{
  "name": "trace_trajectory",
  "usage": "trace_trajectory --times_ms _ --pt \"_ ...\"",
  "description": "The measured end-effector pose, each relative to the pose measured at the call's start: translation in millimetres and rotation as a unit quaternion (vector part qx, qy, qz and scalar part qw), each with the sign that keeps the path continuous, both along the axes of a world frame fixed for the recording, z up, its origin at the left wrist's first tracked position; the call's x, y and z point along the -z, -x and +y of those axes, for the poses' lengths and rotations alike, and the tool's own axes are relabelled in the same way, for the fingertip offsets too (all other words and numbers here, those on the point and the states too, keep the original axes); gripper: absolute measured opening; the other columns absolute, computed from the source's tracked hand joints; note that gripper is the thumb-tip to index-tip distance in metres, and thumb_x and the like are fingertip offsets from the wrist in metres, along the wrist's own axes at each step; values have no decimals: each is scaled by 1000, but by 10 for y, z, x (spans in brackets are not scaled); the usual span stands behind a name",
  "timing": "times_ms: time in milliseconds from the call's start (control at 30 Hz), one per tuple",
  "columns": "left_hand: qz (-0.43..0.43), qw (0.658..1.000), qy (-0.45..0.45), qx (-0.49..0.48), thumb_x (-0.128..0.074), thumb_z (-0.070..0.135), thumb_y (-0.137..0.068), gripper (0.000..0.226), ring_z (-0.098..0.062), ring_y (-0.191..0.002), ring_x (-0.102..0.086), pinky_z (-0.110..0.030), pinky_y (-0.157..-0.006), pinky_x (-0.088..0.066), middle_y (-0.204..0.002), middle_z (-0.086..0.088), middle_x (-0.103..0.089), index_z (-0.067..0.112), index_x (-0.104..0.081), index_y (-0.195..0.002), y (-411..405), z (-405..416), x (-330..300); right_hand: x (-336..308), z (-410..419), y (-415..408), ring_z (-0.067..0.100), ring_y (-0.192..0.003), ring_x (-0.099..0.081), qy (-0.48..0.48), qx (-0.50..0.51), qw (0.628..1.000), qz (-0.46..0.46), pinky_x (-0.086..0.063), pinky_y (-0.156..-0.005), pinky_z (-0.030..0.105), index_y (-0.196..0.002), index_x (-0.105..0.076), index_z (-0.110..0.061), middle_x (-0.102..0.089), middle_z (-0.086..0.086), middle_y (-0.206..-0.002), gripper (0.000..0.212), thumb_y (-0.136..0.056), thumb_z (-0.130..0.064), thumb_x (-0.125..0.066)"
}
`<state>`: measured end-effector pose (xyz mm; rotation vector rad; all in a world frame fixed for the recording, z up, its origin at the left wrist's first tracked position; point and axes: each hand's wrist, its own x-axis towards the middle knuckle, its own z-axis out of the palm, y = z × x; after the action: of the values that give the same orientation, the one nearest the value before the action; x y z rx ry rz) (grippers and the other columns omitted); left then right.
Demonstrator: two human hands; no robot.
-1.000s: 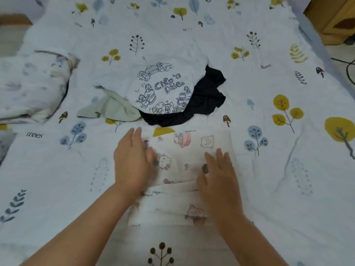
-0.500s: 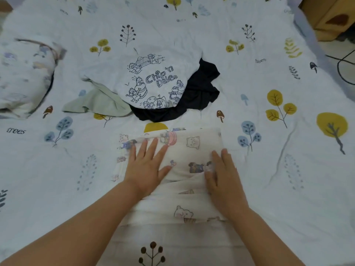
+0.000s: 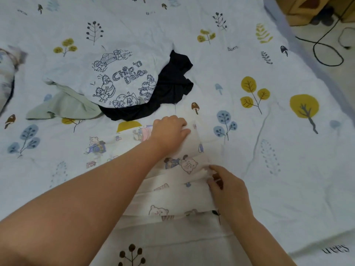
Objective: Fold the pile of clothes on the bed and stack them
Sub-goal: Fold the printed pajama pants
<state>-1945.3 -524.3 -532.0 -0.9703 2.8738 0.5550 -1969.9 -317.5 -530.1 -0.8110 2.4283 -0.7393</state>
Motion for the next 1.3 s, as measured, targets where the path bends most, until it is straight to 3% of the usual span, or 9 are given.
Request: trace_trajectory --times_ms 167,233,400,500,667,867,1100,1167,1300 --pt "69 993 -70 -63 -57 31 -89 16 -24 -97 -55 -34 -86 -35 -93 -3 -60 15 -59 -93 130 -57 45 42 -19 70 16 -78 -56 11 -40 999 23 -41 -67 26 -88 -62 -19 -63 -4 -83 4 -88 -17 -60" --pt "120 982 -101 -107 -56 25 -89 11 -23 -85 -52 -30 -74 -34 -82 -1 -56 16 -53 -82 167 -95 29 68 87 54 15 -67 -50 48 -29 996 64 -37 -58 26 -74 -50 -22 -53 -8 -70 19 -86 -11 -58" --pt "171 945 -112 -257 -52 23 -91 13 -23 -77 -51 -29 -68 -36 -75 -3 -55 15 -50 -80 171 -457 -63 145 541 -54 9 -65 -38 103 27 983 147 -34 -51 21 -74 -41 -24 -45 -9 -67 7 -82 -23 -41" --pt "130 960 -153 -197 -56 28 -90 15 -24 -68 -57 -38 -76 -51 -70 0 -55 15 -55 -82 214 -459 -67 190 629 -70 3 -66 -41 71 48 994 68 -31 -54 16 -75 -32 -38 -46 -19 -71 32 -87 -16 -52" --pt "67 983 -116 -125 -60 29 -87 24 -24 -81 -57 -33 -77 -46 -97 -5 -62 12 -60 -105 301 -409 -39 93 454 15 -9 -76 -56 67 19 996 -62 -41 -61 7 -88 -43 -50 -58 -26 -82 51 -82 -2 -57" --pt "112 981 -31 -155 -56 22 -90 13 -26 -89 -58 -32 -74 -39 -86 -4 -62 11 -61 -94 212 -452 1 2 609 68 3 -63 -53 94 98 991 21 -37 -52 9 -69 -51 -28 -58 -13 -76 35 -79 4 -58" --pt "51 993 41 -100 -51 30 -92 35 -31 -98 -57 -36 -87 -34 -100 -11 -64 12 -48 -122 148 -282 76 -140 408 93 0 -59 -55 95 198 958 -183 -39 -50 13 -92 -55 -31 -62 -7 -70 3 -89 -30 -57" --pt "70 995 20 -72 -54 20 -91 29 -31 -95 -57 -34 -78 -36 -98 -11 -64 11 -51 -119 110 -298 96 -146 336 85 5 -65 -58 24 160 963 -214 -42 -52 19 -94 -47 -29 -59 -7 -81 25 -81 -40 -65" --pt "44 990 106 -83 -50 15 -94 19 -30 -89 -57 -34 -75 -32 -95 -8 -66 11 -53 -112 131 -271 107 -243 345 152 19 -58 -54 -87 130 956 -248 -45 -48 30 -80 -47 -15 -59 5 -77 22 -84 -28 -65"
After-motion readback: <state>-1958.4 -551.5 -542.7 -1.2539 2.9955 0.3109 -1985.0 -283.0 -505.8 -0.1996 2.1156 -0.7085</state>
